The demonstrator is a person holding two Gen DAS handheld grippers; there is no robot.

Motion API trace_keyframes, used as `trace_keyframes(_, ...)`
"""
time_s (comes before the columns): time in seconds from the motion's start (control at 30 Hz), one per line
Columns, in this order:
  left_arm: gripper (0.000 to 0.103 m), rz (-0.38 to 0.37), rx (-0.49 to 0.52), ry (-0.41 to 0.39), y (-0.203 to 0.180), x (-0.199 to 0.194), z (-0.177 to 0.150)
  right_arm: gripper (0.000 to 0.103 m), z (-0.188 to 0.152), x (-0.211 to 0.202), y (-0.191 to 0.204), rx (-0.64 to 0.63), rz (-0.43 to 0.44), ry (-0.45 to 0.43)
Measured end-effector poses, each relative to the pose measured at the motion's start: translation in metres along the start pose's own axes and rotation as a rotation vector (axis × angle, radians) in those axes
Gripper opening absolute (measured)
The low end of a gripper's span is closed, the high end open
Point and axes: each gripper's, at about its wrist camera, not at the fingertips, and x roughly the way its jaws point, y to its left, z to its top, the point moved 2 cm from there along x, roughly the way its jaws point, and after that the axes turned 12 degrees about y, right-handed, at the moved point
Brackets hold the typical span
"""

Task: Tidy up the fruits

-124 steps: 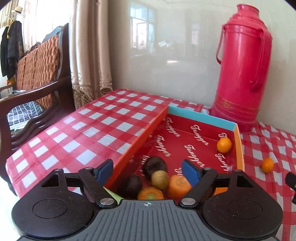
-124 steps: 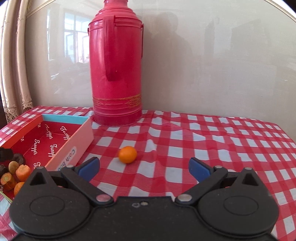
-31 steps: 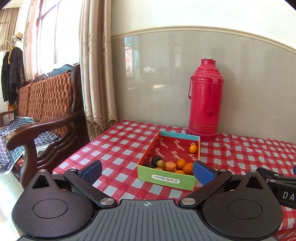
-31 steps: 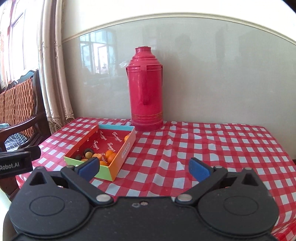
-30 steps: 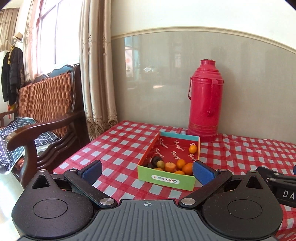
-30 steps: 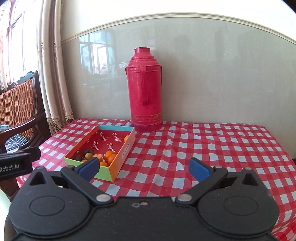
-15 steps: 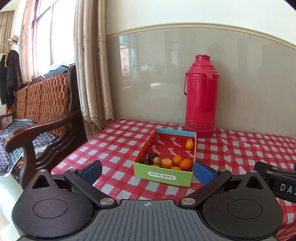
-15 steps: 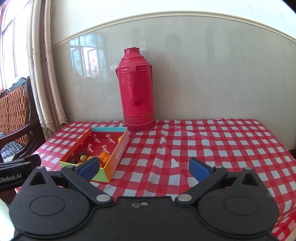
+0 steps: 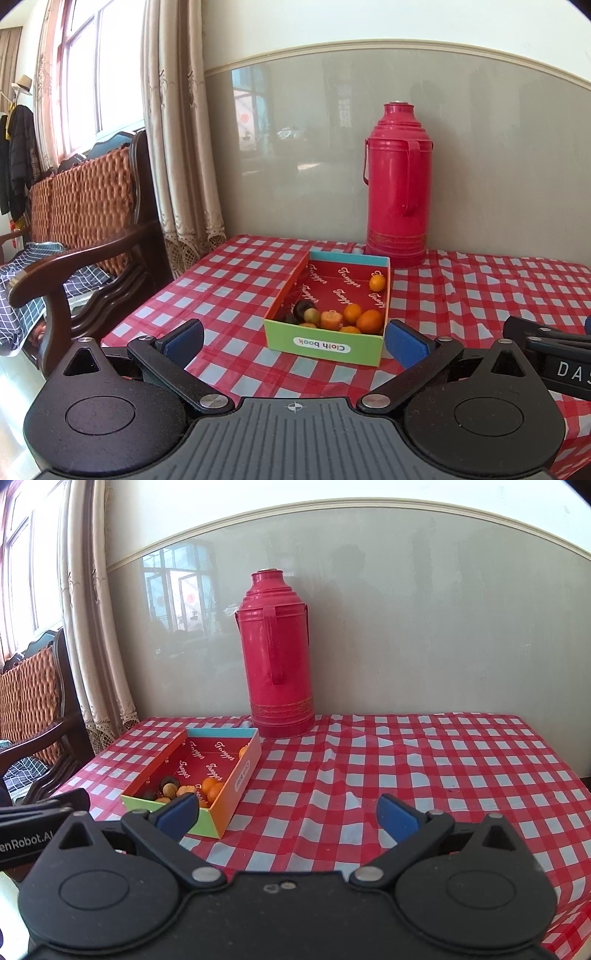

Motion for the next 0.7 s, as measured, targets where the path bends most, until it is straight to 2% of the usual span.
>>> trace_keyframes(0.7,0.103,-0.015,0.003,0.011,0.0003,0.0024,-0.0030,0.097,-0.0012,0.0022,-0.0001,-0.005,0.008,0.004)
